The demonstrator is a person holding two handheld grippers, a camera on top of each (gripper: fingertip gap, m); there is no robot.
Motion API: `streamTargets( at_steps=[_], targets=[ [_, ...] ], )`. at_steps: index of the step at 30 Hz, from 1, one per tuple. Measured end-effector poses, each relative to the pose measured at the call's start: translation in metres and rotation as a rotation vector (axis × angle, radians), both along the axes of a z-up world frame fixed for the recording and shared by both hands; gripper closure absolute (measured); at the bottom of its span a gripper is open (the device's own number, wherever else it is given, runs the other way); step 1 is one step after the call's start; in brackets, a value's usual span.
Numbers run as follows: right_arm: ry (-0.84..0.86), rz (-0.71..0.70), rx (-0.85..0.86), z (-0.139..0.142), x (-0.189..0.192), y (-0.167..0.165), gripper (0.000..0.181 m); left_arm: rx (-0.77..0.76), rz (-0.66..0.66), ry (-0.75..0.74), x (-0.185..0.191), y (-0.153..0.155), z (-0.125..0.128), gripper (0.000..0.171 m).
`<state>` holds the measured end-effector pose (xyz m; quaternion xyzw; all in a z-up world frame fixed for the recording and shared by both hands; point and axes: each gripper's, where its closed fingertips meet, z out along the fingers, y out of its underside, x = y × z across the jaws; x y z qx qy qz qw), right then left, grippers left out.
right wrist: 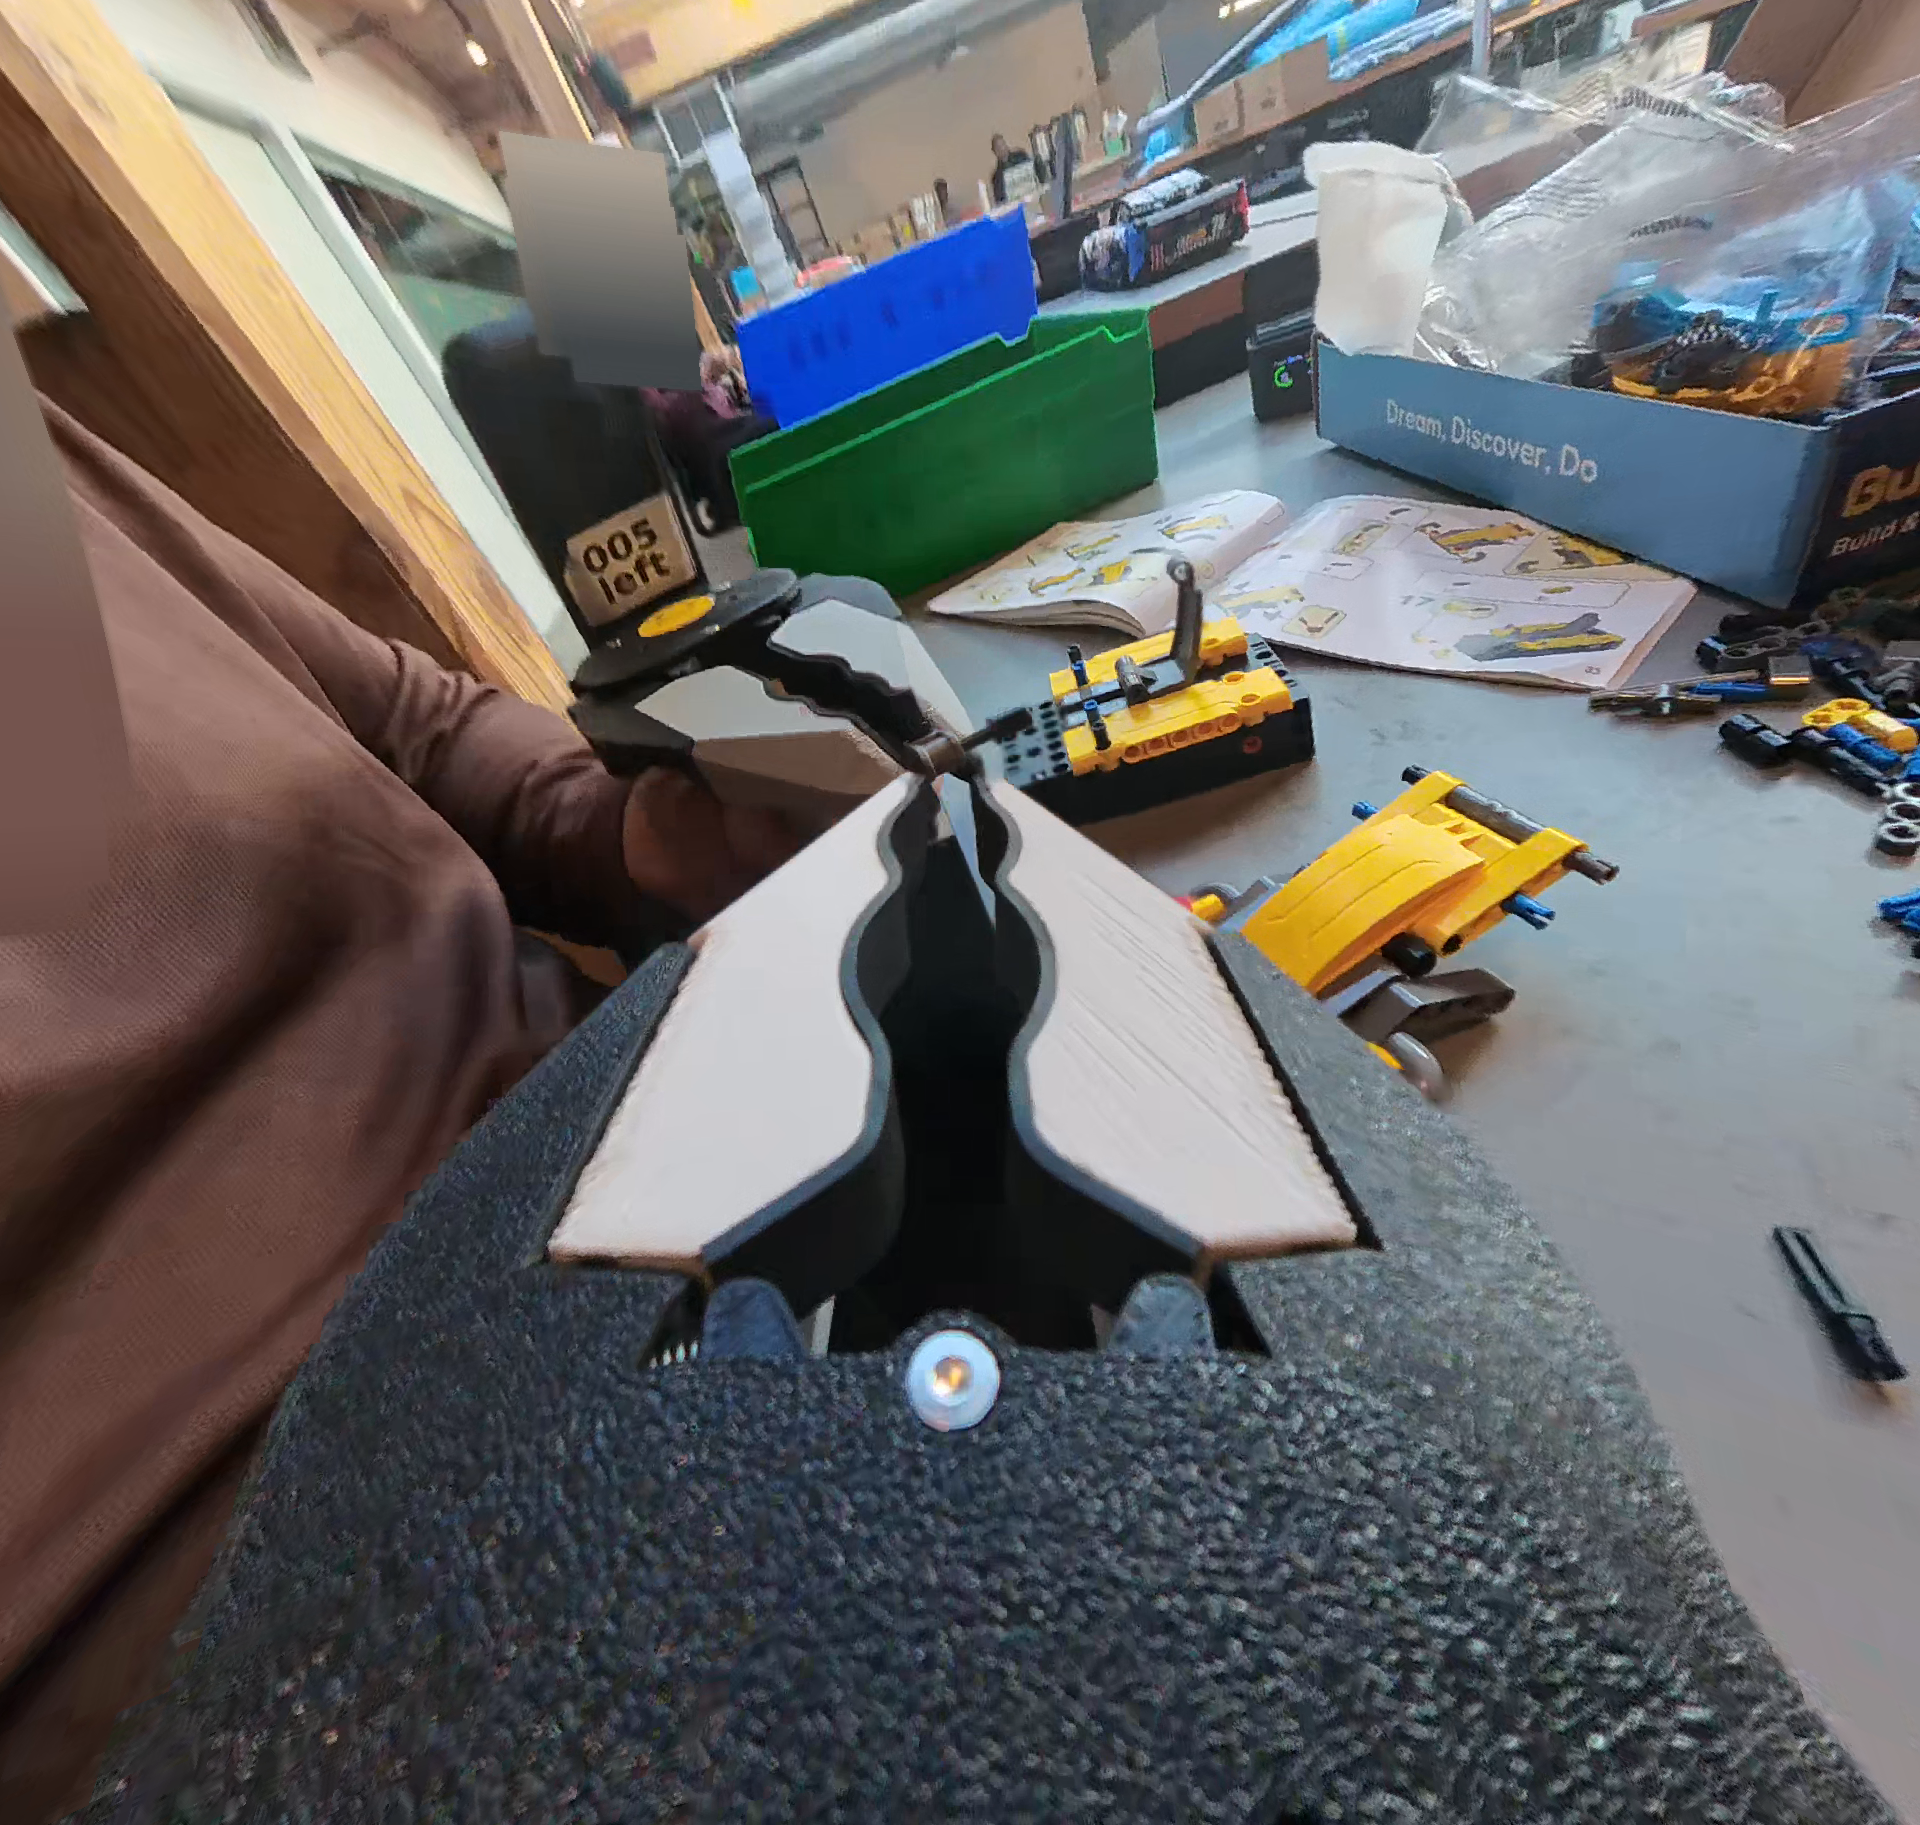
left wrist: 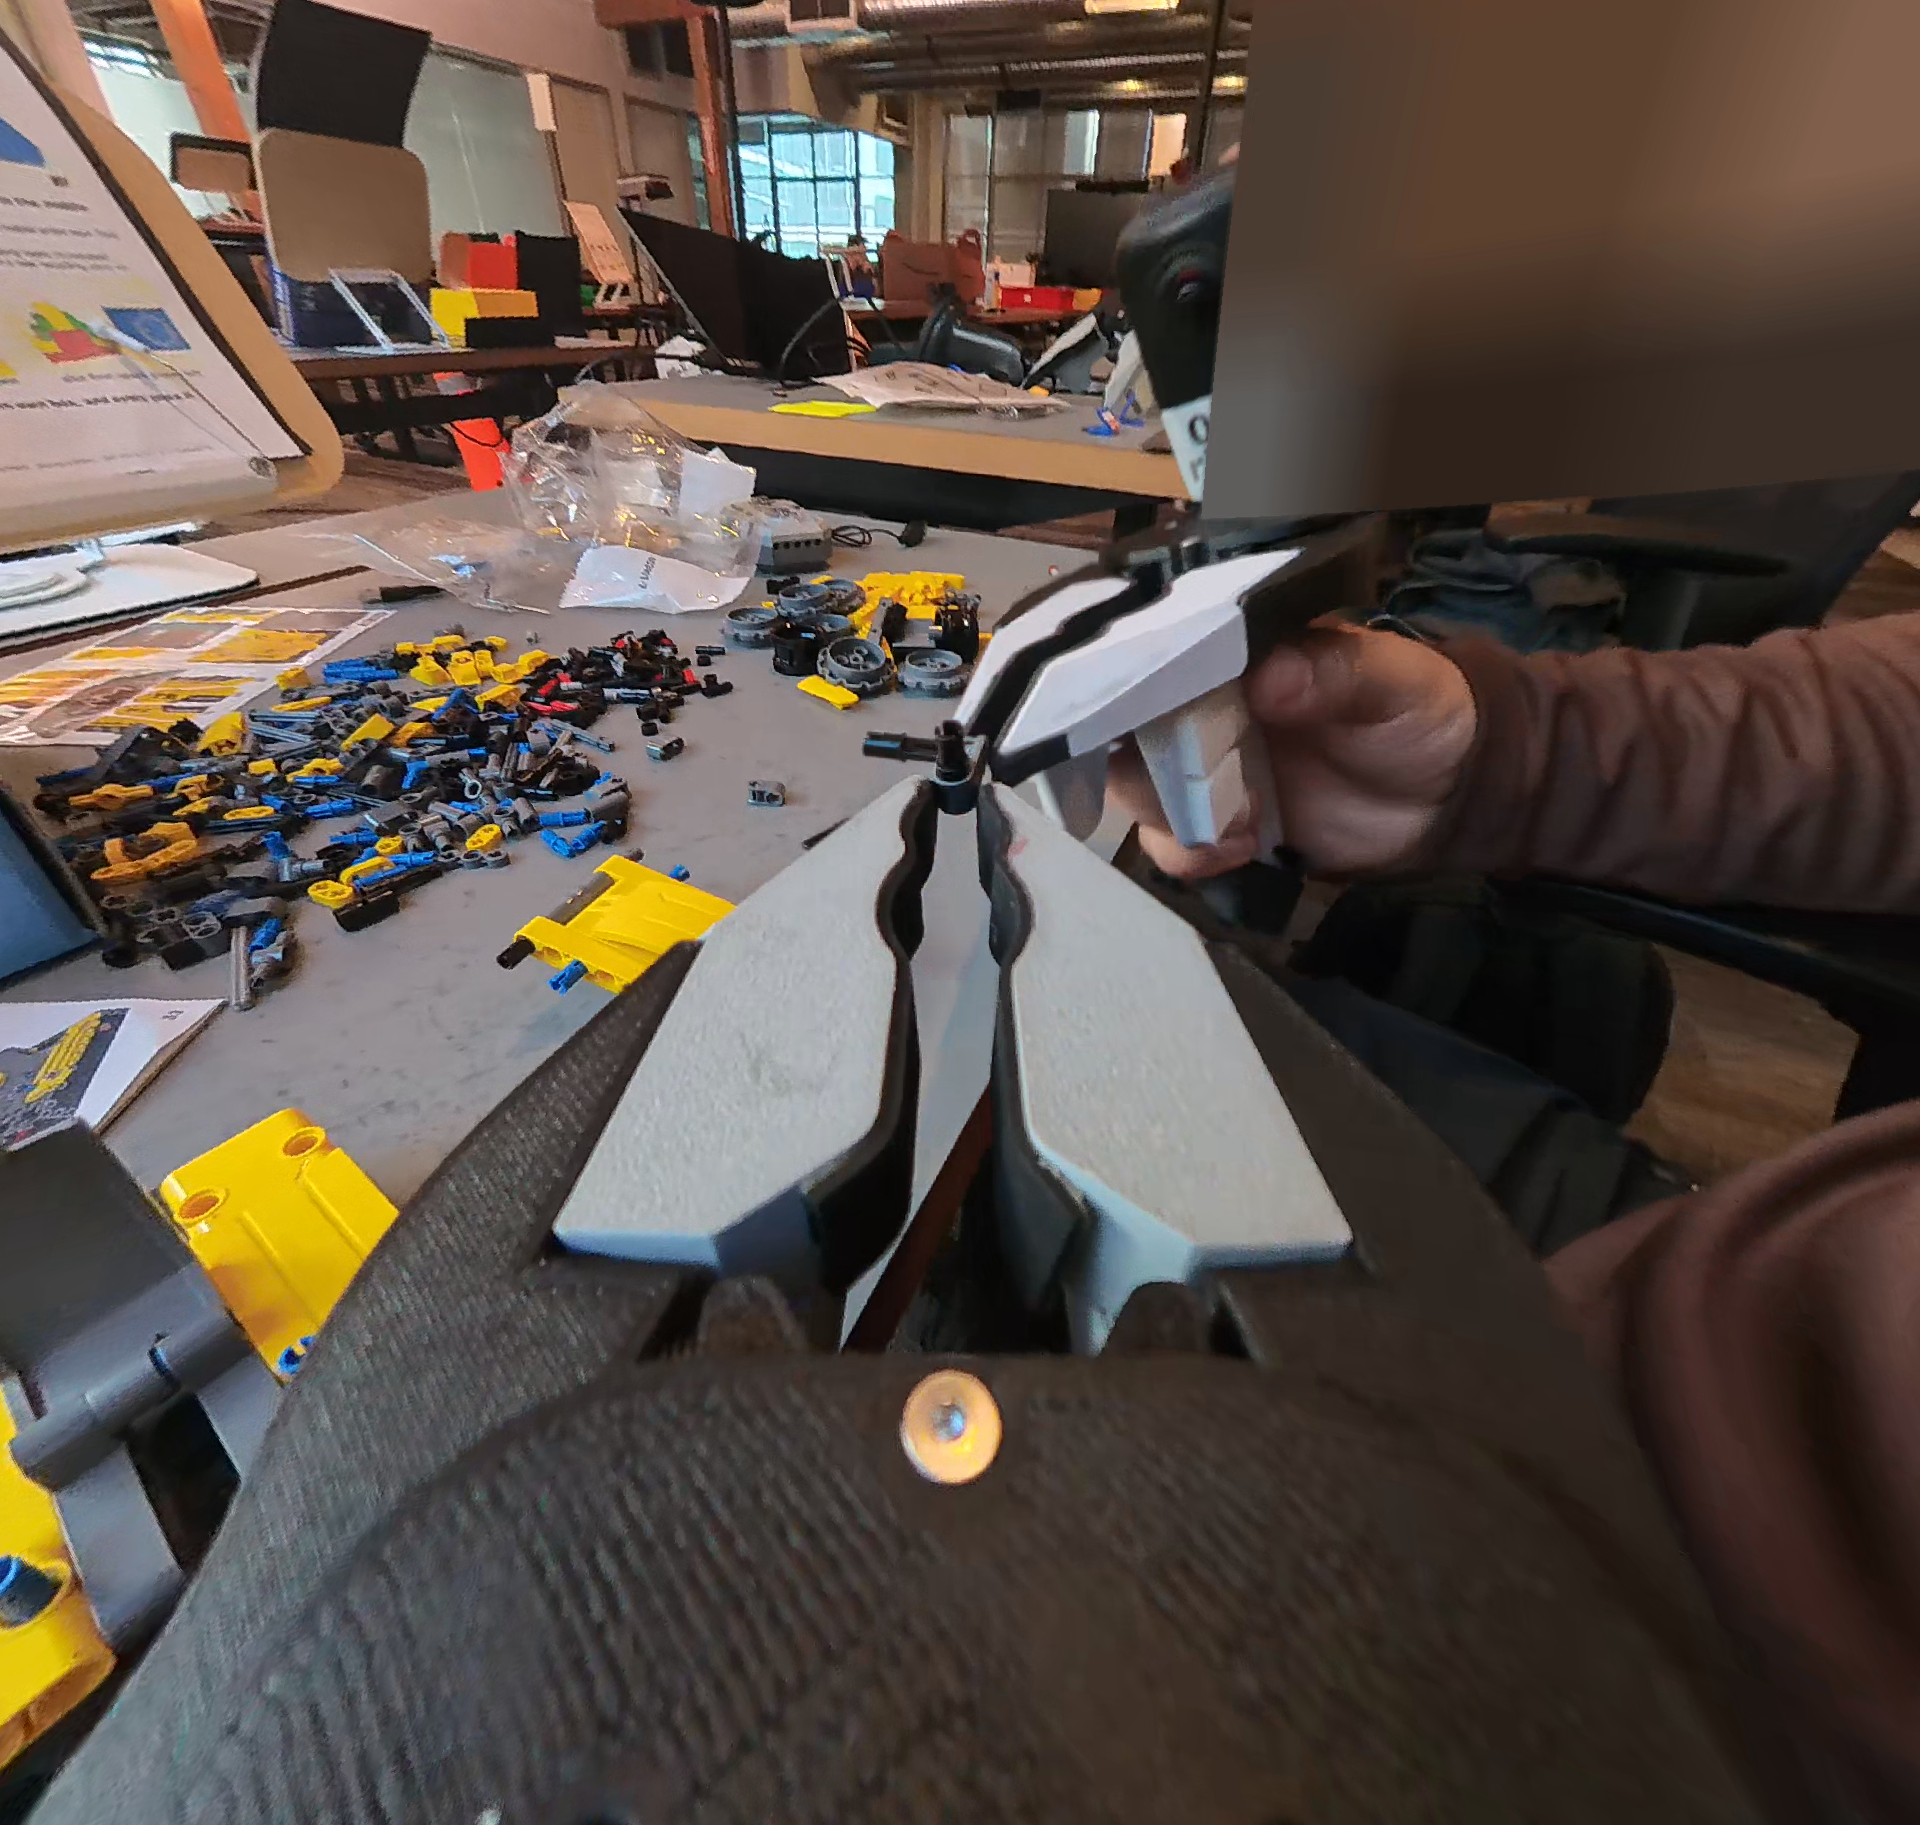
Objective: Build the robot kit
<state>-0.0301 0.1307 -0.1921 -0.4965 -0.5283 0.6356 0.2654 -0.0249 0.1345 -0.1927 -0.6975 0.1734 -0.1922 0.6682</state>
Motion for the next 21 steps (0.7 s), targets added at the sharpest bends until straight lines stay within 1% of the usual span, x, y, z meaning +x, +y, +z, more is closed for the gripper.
streamTargets(
  at_steps=[2, 5, 11, 17, 21],
  targets=[
    [0.014, 0.002, -0.046, 0.0029, -0.0006, -0.0005, 0.177, 0.005, 0.013, -0.015, -0.0009, -0.0009, 0.0032, 0.166],
    [0.023, 0.004, -0.067, 0.0050, -0.0013, -0.0018, 0.177, 0.007, 0.027, -0.027, -0.0015, -0.0016, 0.0049, 0.166],
    [0.049, 0.043, -0.179, 0.0090, -0.0002, -0.0023, 0.176, -0.001, 0.033, -0.054, 0.0001, -0.0017, 0.0072, 0.166],
    [0.052, 0.038, -0.173, 0.0092, 0.0004, -0.0009, 0.176, -0.024, 0.031, -0.043, 0.0017, -0.0003, 0.0031, 0.166],
    [0.047, 0.036, -0.155, 0.0080, 0.0000, -0.0025, 0.176, -0.017, 0.042, -0.043, 0.0011, -0.0005, 0.0055, 0.166]
  ],
)
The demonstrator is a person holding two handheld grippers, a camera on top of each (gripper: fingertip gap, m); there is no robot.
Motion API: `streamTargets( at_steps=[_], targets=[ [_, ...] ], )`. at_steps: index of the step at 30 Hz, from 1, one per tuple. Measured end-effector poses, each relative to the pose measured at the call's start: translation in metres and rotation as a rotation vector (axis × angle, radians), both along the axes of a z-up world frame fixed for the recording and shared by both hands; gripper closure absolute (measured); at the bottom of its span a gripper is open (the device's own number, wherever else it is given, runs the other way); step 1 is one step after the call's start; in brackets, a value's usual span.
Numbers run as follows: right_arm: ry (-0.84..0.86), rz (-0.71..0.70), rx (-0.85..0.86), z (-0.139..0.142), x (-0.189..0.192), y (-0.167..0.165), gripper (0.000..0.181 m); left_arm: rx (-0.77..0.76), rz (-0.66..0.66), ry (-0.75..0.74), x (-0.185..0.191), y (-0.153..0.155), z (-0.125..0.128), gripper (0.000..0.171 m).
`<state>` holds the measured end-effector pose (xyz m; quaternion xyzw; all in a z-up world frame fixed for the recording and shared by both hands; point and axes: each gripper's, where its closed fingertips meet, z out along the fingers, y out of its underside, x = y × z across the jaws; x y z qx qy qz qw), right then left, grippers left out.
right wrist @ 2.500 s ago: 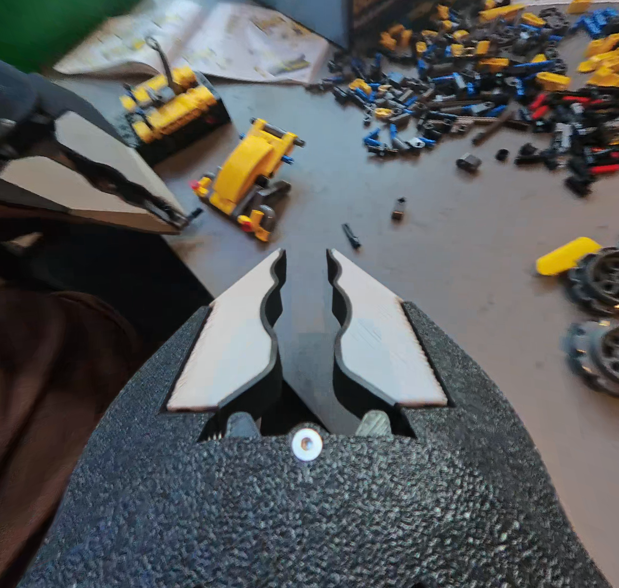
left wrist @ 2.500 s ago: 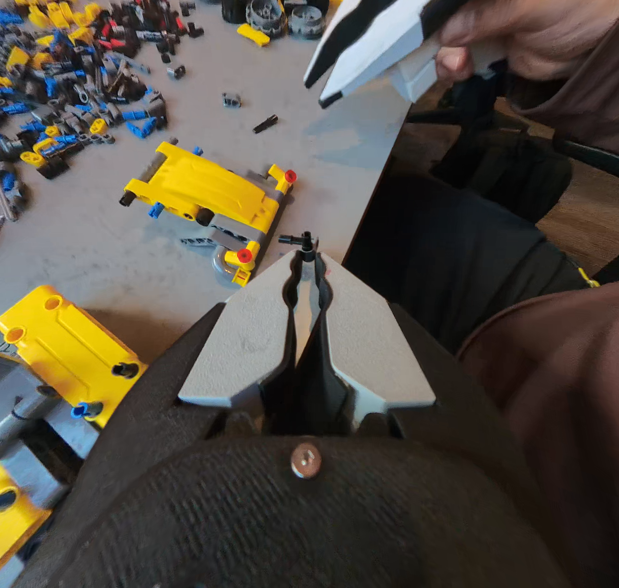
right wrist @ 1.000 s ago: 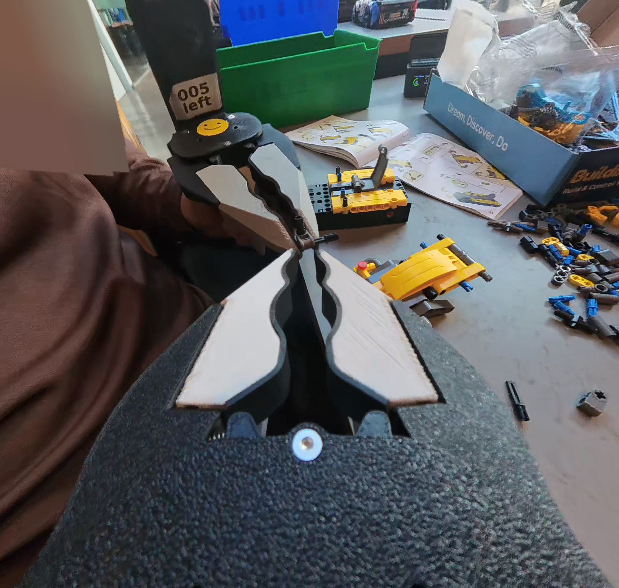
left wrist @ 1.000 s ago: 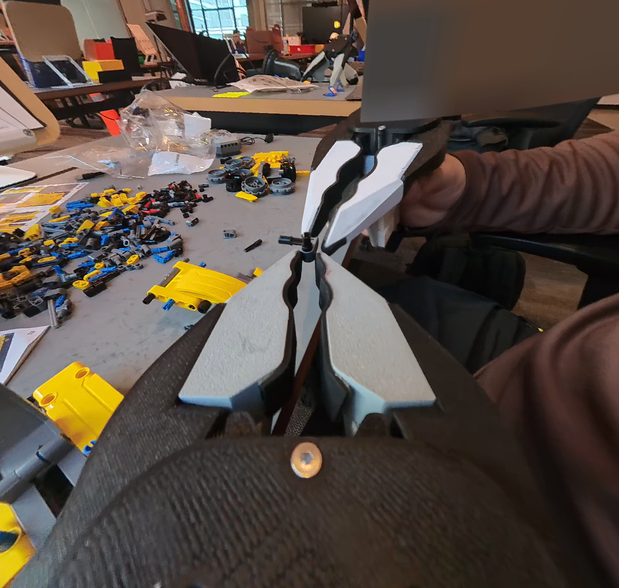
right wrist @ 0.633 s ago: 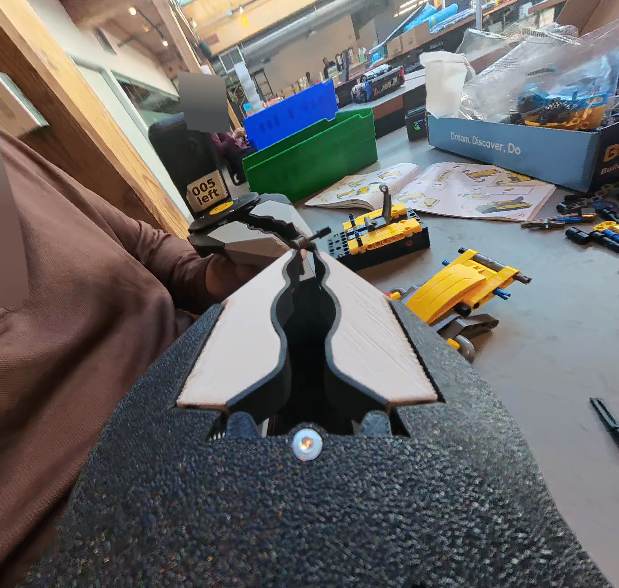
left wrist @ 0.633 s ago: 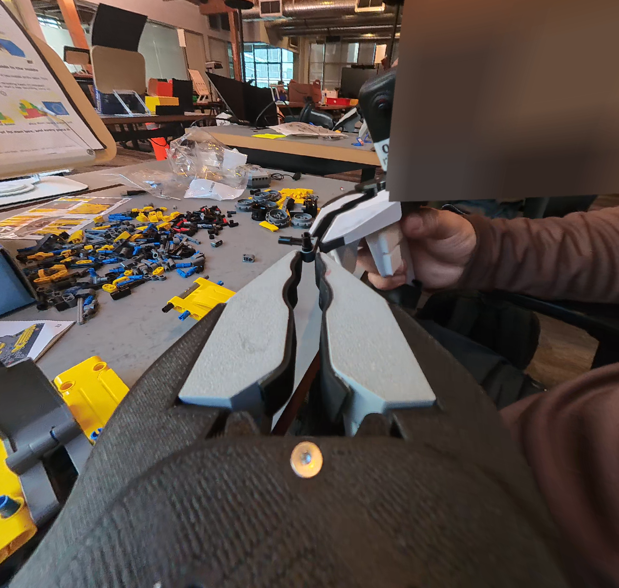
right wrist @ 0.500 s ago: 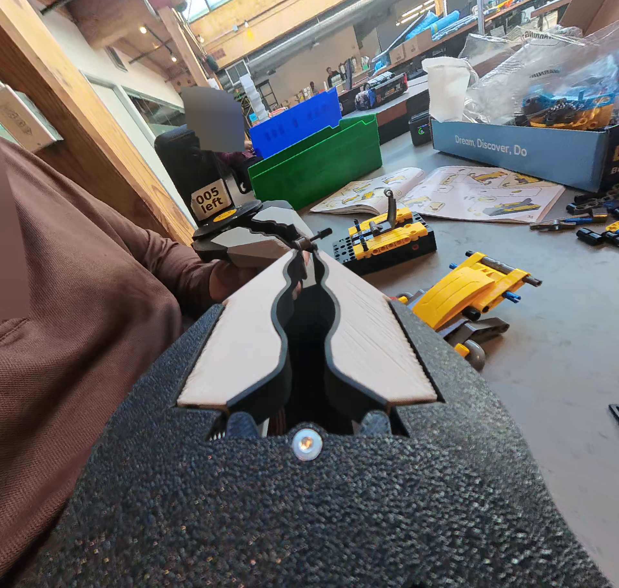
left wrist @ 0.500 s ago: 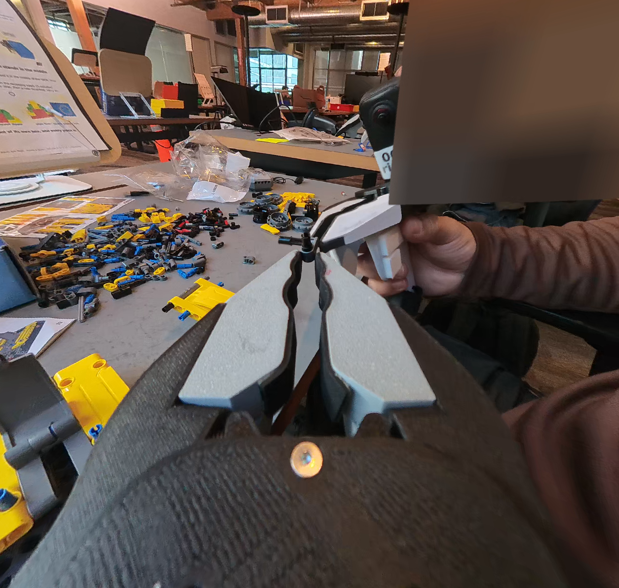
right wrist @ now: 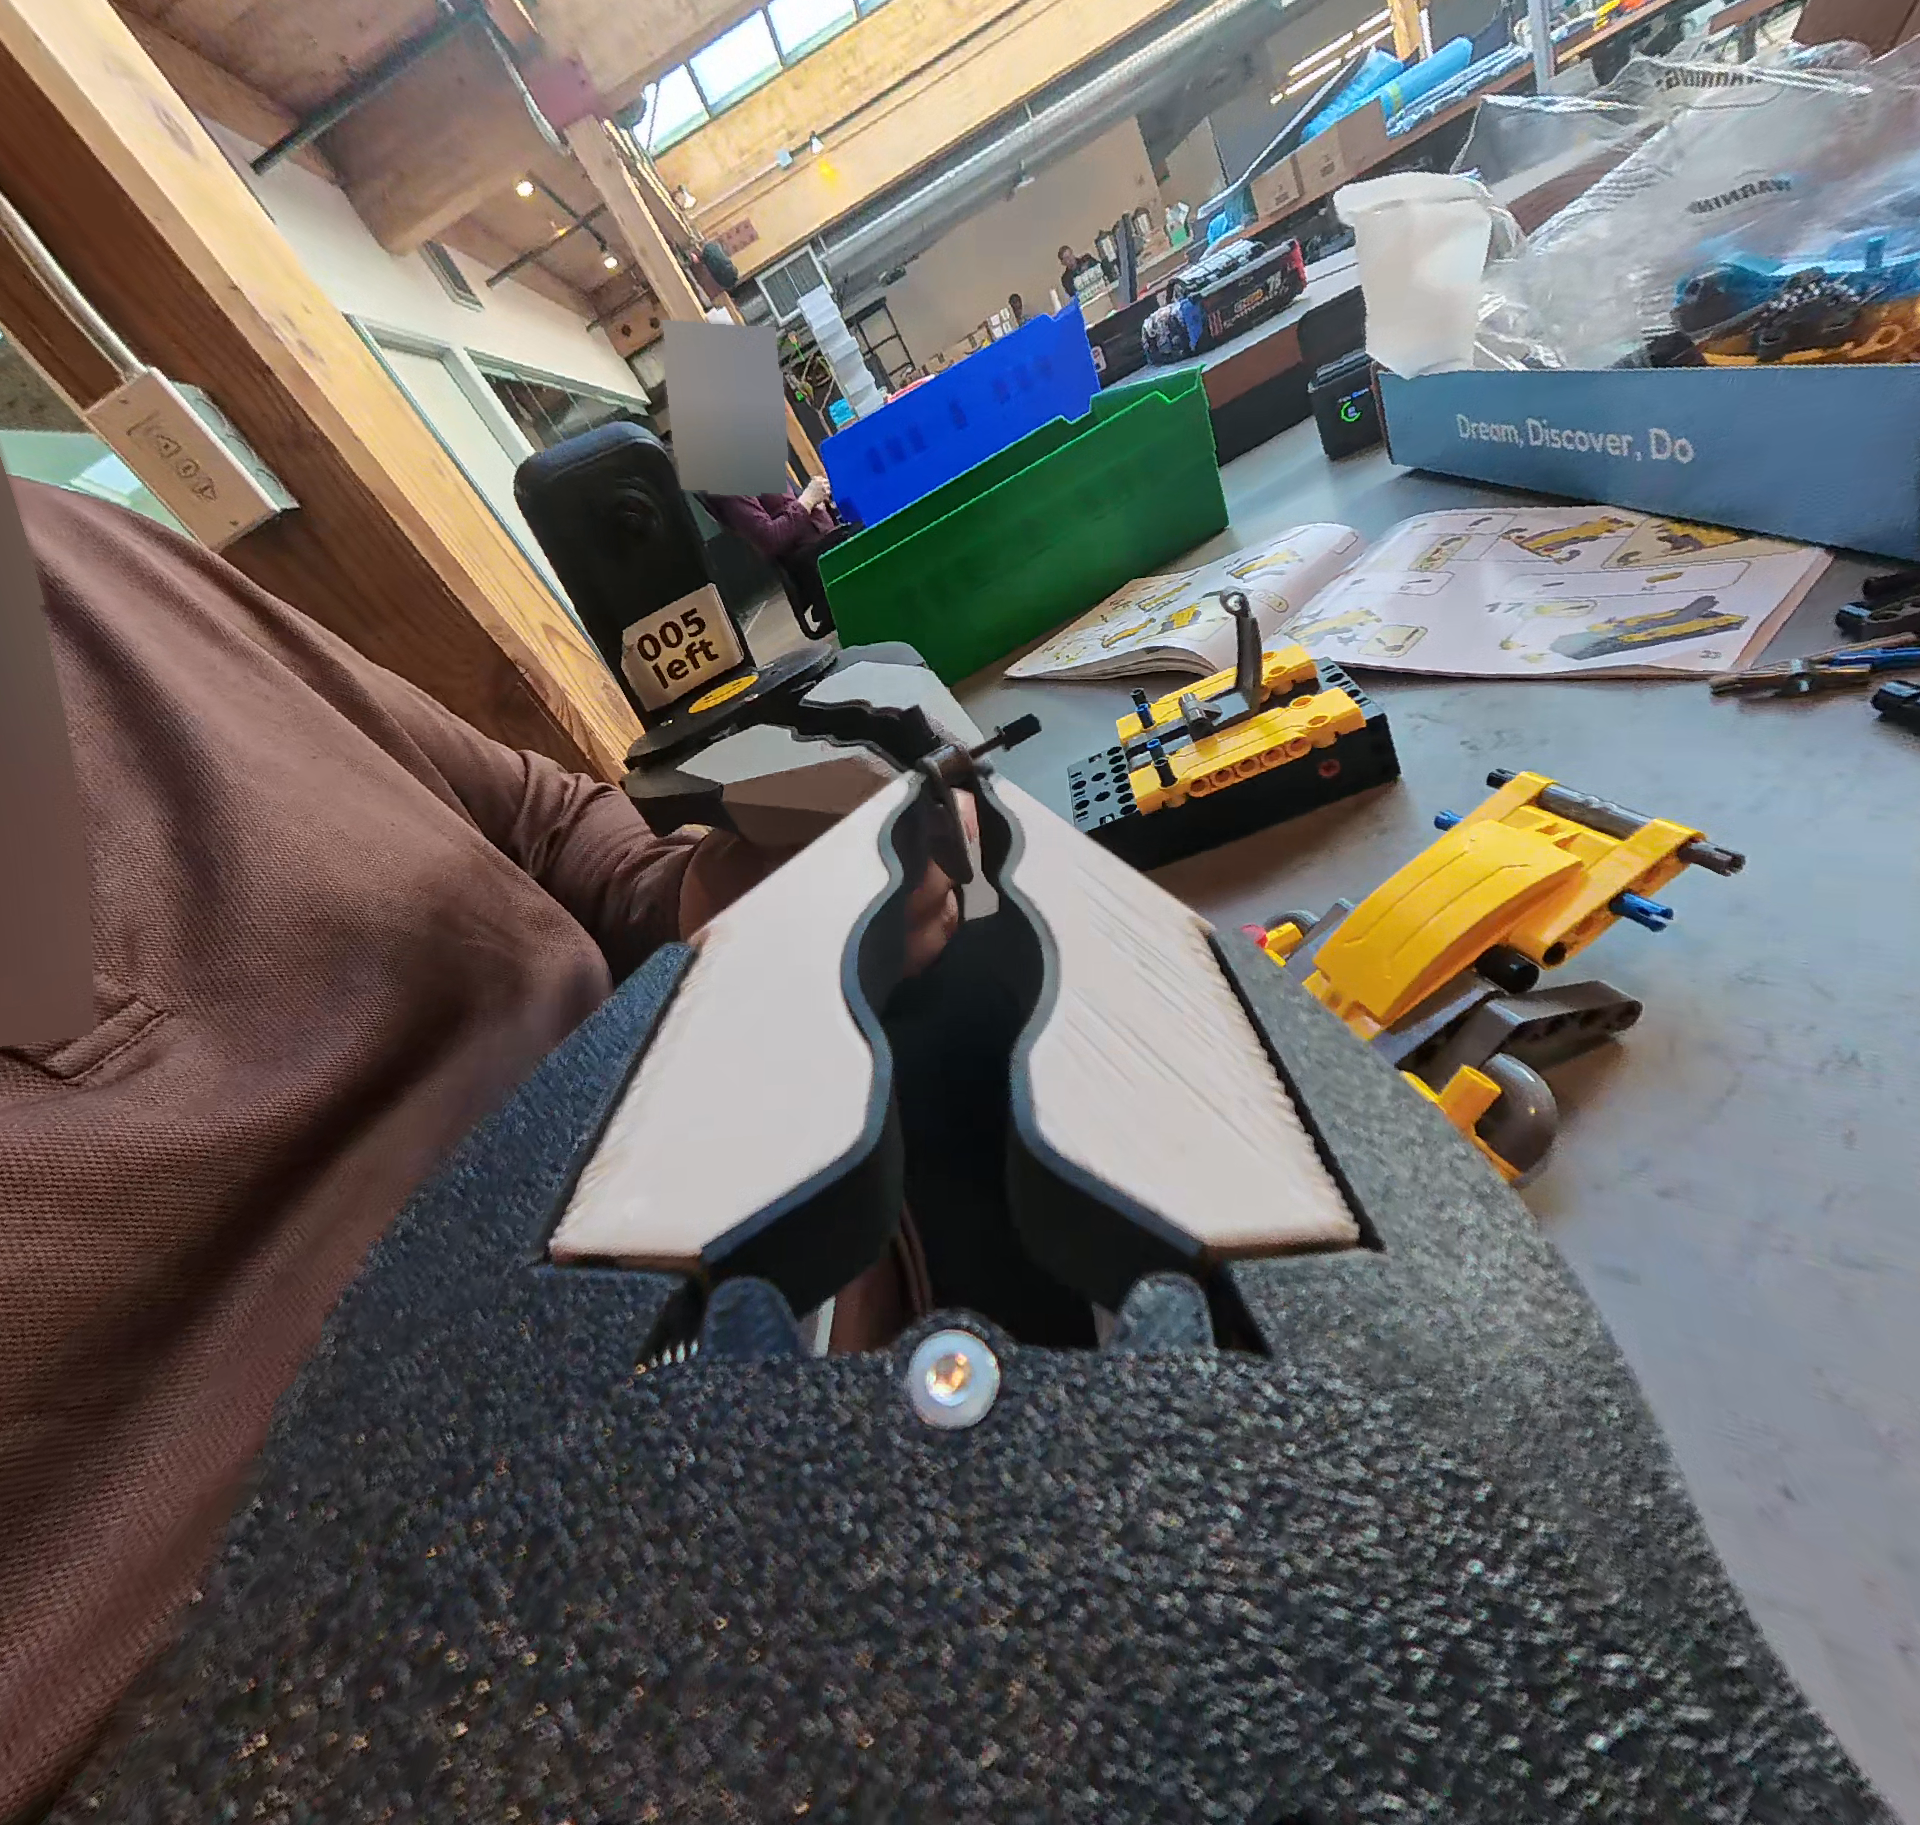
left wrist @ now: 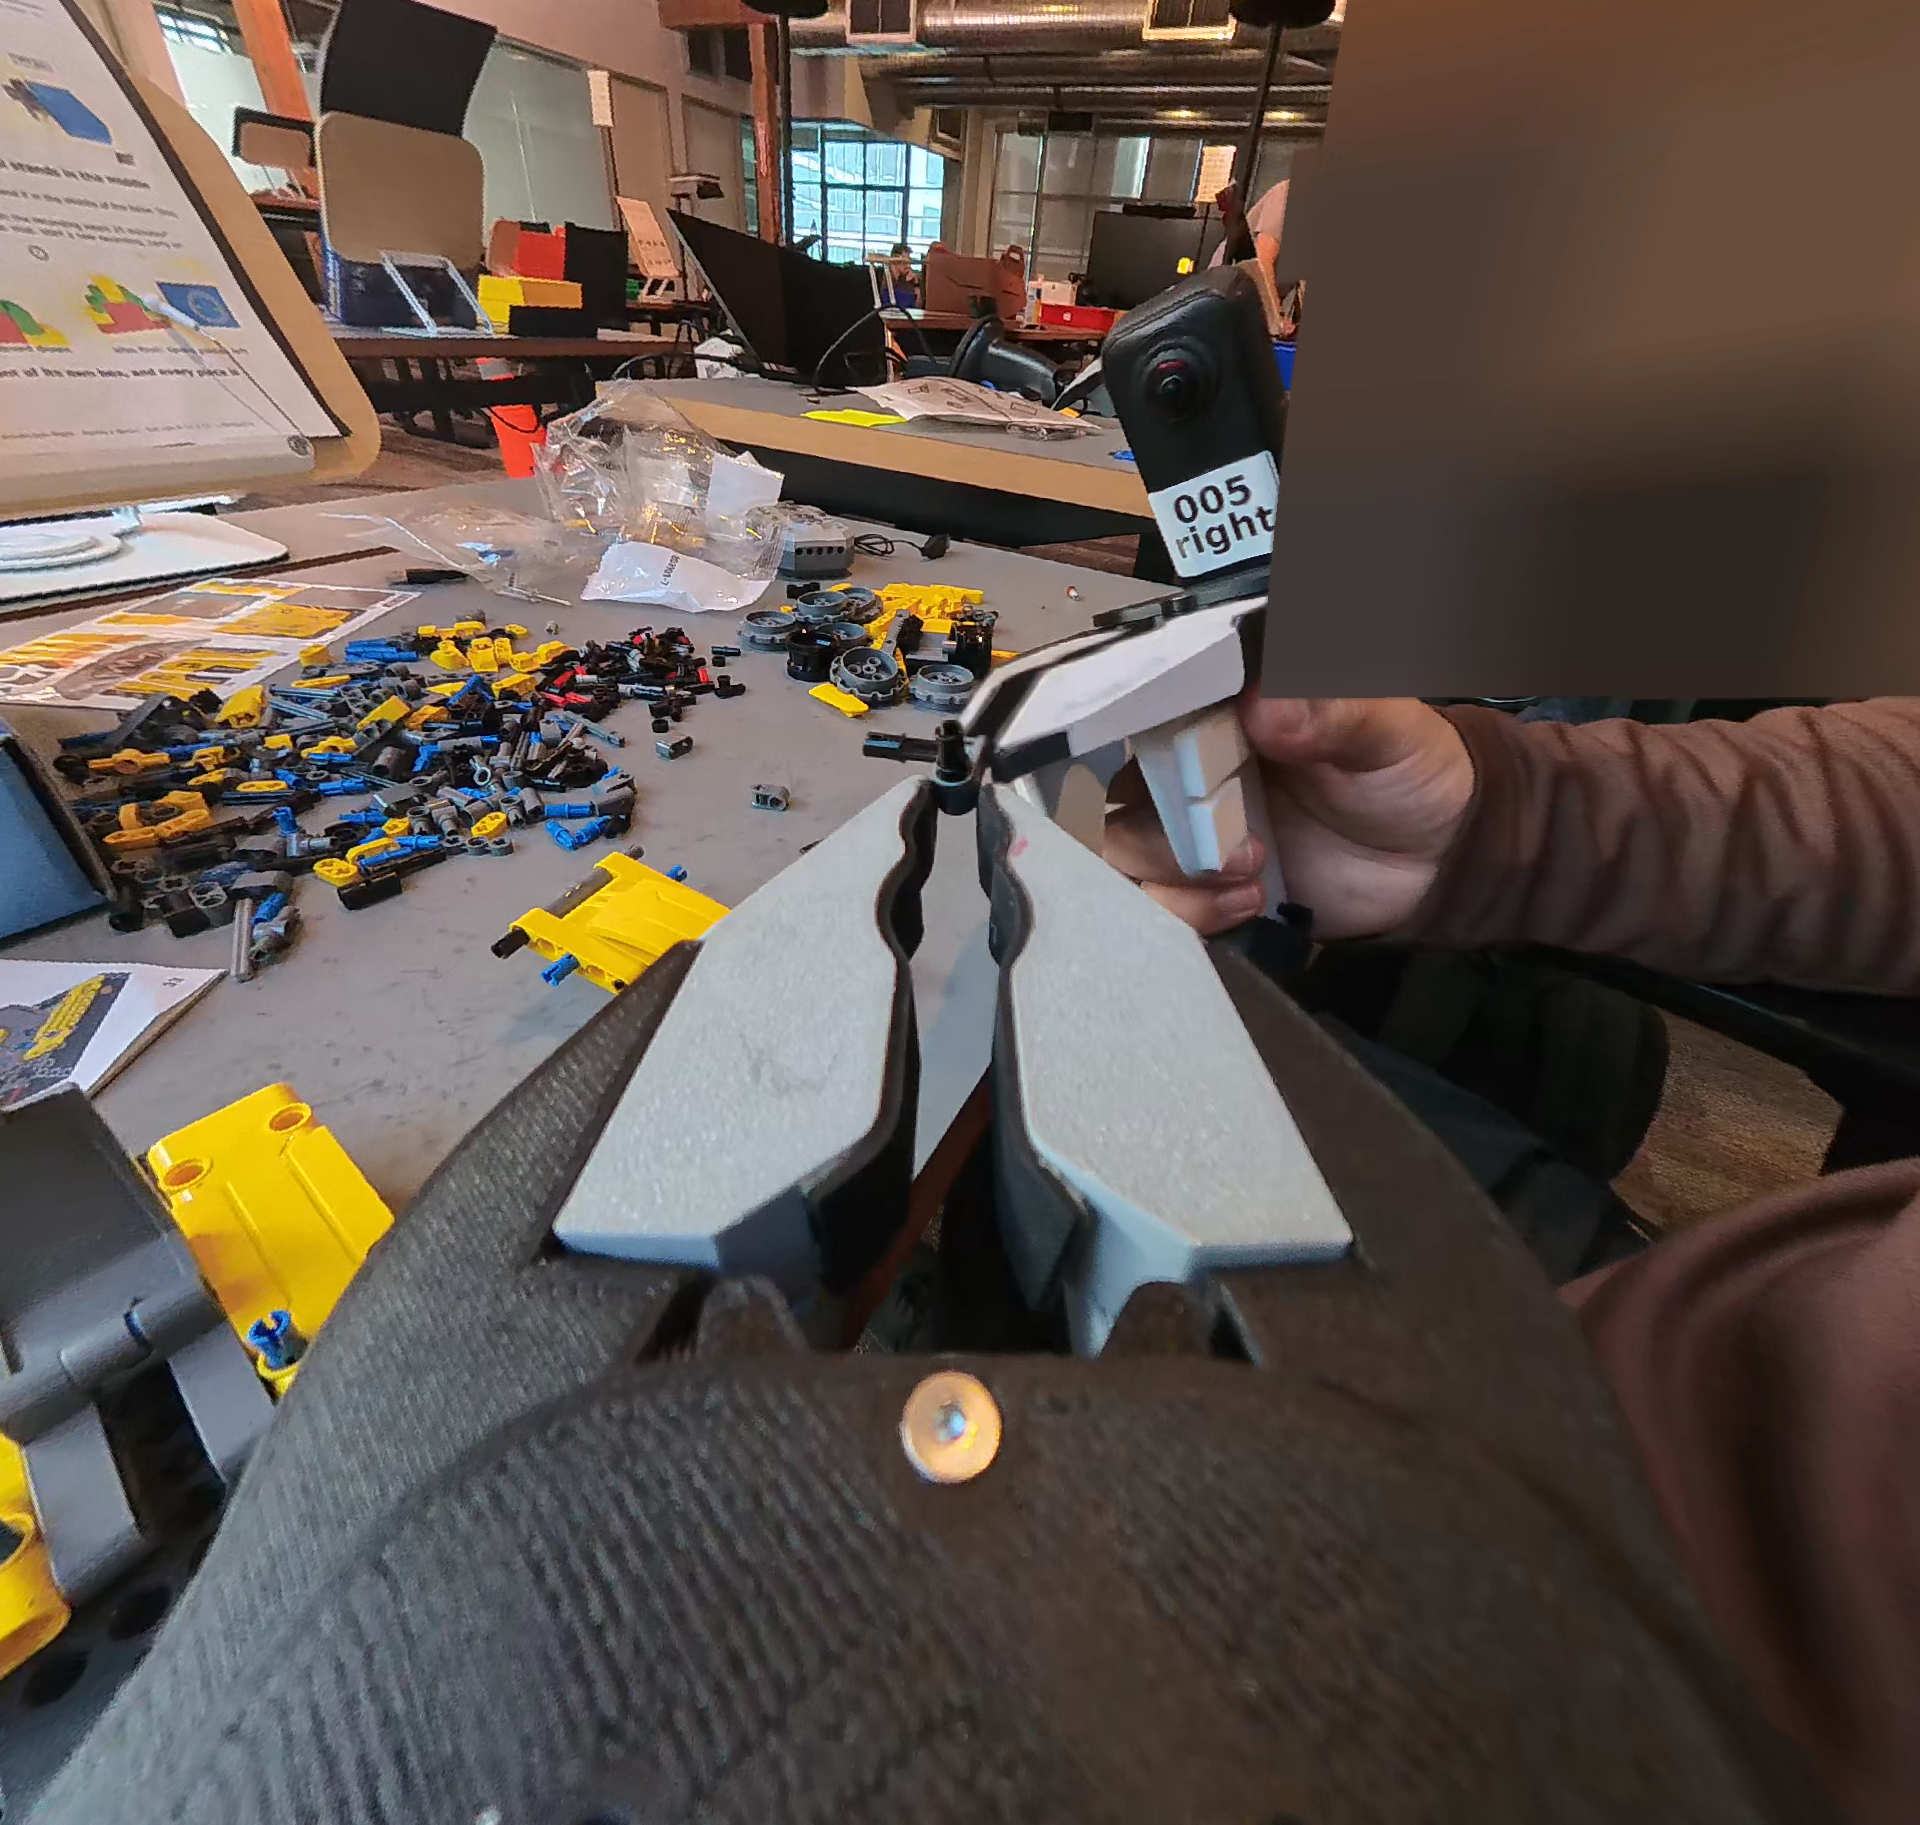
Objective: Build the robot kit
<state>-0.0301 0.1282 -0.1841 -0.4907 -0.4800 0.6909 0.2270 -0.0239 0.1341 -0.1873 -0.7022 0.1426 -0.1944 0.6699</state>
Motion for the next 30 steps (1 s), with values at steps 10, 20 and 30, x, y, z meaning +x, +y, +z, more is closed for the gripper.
streamTargets(
  at_steps=[10, 20, 30],
  targets=[
    [0.050, 0.016, -0.081, 0.009, 0.000, -0.004, 0.177, 0.058, 0.008, 0.080, 0.002, -0.004, 0.007, 0.167],
    [-0.033, -0.142, -0.015, -0.005, -0.017, 0.017, 0.181, 0.083, -0.076, 0.337, 0.038, 0.002, -0.012, 0.171],
    [-0.005, -0.383, 0.082, 0.007, 0.022, 0.081, 0.181, -0.039, 0.051, 0.274, -0.026, 0.014, -0.023, 0.171]
  ],
)
